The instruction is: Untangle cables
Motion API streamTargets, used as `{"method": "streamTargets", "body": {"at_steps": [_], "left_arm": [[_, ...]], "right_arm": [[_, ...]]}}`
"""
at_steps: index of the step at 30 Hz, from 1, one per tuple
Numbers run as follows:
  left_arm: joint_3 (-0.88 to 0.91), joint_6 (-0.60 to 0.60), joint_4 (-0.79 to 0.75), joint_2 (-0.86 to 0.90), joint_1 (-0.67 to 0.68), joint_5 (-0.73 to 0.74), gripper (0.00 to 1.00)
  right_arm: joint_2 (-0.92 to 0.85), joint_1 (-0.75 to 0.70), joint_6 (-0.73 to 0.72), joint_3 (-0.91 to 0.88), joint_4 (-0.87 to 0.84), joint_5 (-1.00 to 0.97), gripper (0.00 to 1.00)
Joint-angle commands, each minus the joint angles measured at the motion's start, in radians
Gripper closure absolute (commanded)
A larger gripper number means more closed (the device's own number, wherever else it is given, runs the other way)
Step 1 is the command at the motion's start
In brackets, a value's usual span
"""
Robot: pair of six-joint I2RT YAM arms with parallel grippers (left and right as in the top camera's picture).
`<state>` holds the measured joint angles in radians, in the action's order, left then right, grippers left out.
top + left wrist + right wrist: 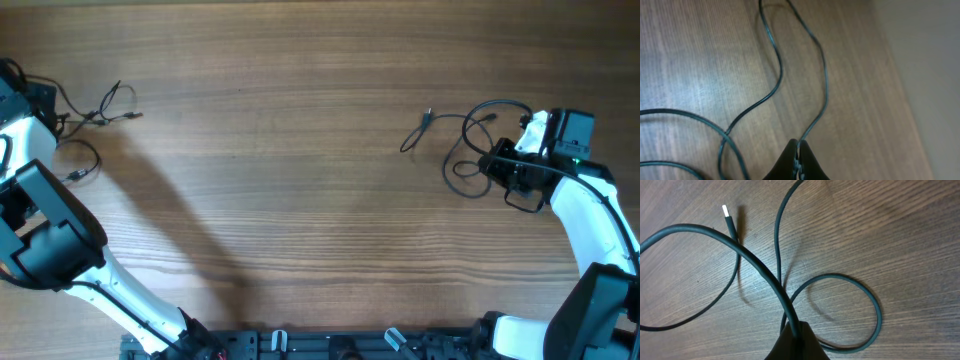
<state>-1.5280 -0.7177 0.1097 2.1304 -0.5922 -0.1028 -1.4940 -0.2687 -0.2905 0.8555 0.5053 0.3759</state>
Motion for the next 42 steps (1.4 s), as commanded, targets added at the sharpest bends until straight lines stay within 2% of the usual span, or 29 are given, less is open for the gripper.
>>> {"method": "streamTargets", "body": {"at_steps": [1, 4, 12, 18, 25, 29, 35, 42], "left_arm": [[-0.020, -0.074, -0.019, 0.066, -0.011, 0.016, 0.96], [-0.019, -0.079, 0.004, 0.116, -0.003, 0.020, 0.96], [-0.020, -0.076, 0.114, 0.113, -0.012, 0.043, 0.96], [-0.020, -0.076, 0.158, 0.006, -0.012, 0.047, 0.96], [-0.019, -0.076, 0.316, -0.029, -0.012, 0.047, 0.96], [-0.011, -0.076, 0.317, 0.002, -0.012, 0.047, 0.96], [-0.011, -0.075, 0.224, 0.074, 0.008, 0.050, 0.96], [-0.011, -0.076, 0.373, 0.095, 0.041, 0.054, 0.96]], "right_arm": [[-0.014, 0.004, -0.009, 0.002, 0.007, -0.010, 0.95], [-0.014, 0.004, -0.009, 0.002, 0.013, -0.010, 0.95], [-0.014, 0.004, -0.009, 0.002, 0.013, -0.010, 0.95], [-0.014, 0.004, -0.009, 0.002, 0.013, -0.010, 0.95], [-0.014, 0.004, -0.003, 0.002, 0.005, -0.011, 0.95], [-0.014, 0.004, 0.001, 0.002, 0.005, -0.011, 0.95], [-0.014, 0.004, 0.001, 0.002, 0.005, -0.011, 0.95], [-0.014, 0.004, 0.002, 0.002, 0.007, -0.011, 0.95]]}}
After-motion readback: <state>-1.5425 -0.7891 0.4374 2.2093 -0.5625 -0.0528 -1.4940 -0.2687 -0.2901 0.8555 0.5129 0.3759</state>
